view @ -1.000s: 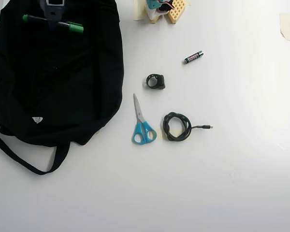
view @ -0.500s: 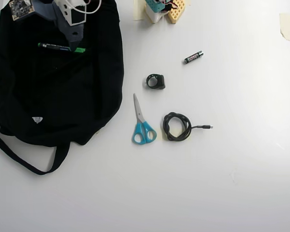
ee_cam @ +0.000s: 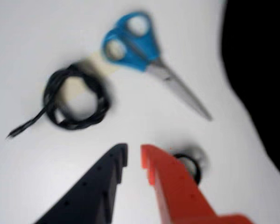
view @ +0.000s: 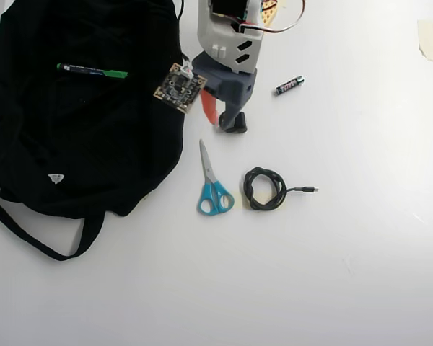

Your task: Put the green marker into the black bag

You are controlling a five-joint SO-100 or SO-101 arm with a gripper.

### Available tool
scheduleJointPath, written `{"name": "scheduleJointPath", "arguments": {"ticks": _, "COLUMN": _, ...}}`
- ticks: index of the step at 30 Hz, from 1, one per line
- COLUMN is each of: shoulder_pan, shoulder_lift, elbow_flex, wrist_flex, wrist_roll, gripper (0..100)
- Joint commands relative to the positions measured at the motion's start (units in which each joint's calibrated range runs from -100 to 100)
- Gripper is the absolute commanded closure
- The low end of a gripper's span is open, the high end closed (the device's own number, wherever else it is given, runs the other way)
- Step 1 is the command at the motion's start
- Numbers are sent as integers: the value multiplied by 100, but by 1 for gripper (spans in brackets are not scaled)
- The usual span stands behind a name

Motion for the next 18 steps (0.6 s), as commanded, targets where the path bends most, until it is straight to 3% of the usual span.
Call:
{"name": "scheduleJointPath", "arguments": {"ticks": 1, "shoulder_pan": -326, "shoulder_lift": -419, "elbow_flex": -69, "wrist_flex": 2, "wrist_roll": 25, "gripper": 98}}
{"name": "scheduleJointPath", "arguments": {"ticks": 10, "shoulder_pan": -730, "shoulder_lift": -792, "elbow_flex": 30, "wrist_flex": 37, "wrist_roll": 67, "gripper": 98}}
{"name": "scheduleJointPath", "arguments": {"ticks": 14, "shoulder_pan": -723, "shoulder_lift": -809, "elbow_flex": 39, "wrist_flex": 398, "wrist_roll": 697, "gripper": 98}}
{"name": "scheduleJointPath", "arguments": {"ticks": 18, "shoulder_pan": -715, "shoulder_lift": -850, "elbow_flex": 30, "wrist_flex": 640, "wrist_roll": 744, "gripper": 98}}
